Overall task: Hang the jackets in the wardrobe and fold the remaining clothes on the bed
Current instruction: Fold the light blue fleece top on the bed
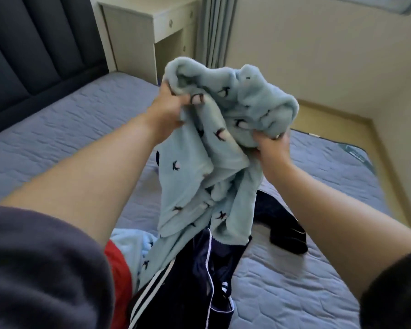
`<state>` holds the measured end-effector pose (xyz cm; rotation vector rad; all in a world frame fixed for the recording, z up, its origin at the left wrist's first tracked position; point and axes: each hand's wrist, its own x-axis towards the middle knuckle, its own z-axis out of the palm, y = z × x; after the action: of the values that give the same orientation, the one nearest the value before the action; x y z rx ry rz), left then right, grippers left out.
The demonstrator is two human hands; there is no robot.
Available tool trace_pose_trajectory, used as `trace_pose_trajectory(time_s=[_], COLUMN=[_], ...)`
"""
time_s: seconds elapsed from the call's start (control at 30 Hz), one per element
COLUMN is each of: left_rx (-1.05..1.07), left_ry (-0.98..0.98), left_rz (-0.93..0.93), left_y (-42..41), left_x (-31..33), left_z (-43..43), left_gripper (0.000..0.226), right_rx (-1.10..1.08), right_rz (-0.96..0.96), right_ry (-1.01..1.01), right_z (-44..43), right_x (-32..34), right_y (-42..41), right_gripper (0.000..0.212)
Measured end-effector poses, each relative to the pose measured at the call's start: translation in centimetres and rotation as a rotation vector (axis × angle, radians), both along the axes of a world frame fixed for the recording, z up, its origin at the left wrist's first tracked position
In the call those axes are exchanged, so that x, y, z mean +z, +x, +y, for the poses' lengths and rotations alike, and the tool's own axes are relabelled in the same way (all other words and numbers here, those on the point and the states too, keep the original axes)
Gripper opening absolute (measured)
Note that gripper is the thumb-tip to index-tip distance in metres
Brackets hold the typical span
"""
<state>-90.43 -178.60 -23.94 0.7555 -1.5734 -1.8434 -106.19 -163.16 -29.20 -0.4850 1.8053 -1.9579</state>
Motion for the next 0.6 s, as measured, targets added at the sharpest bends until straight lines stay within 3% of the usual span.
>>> trace_pose_trajectory(time_s=[0.07,0.13,0.23,0.3,0.4,0.53,0.6], left_rx=[-0.005,0.004,-0.178,-0.277,-0.361,-0.304,-0.245], left_ry=[-0.071,-0.160,-0.213,-0.170,-0.183,-0.339,-0.353], left_rz=[-0.269,-0.554,-1.043,-1.218,-1.317,-1.309,-1.294], left_y=[1.4,4.1,10.9,15.6,21.0,25.0,26.1], left_x=[-2.8,-8.1,-18.3,-24.0,-30.0,-34.8,-36.3], left_z=[0.2,1.2,4.0,6.6,9.9,11.6,12.1], left_gripper=[0.059,0.039,0.036,0.026,0.028,0.051,0.057], right_rx=[0.108,0.253,0.484,0.653,0.985,1.343,1.442], right_rz=[0.026,0.056,0.123,0.194,0.630,1.232,1.434], right_ry=[0.210,0.461,0.800,0.906,1.032,0.960,1.002], right_z=[1.1,2.6,5.1,6.3,6.3,3.9,3.4], right_x=[-1.7,-5.2,-11.7,-16.1,-21.9,-26.8,-28.6], right_y=[-0.2,1.0,5.2,9.3,15.5,22.9,25.3], right_gripper=[0.081,0.094,0.093,0.087,0.085,0.094,0.072])
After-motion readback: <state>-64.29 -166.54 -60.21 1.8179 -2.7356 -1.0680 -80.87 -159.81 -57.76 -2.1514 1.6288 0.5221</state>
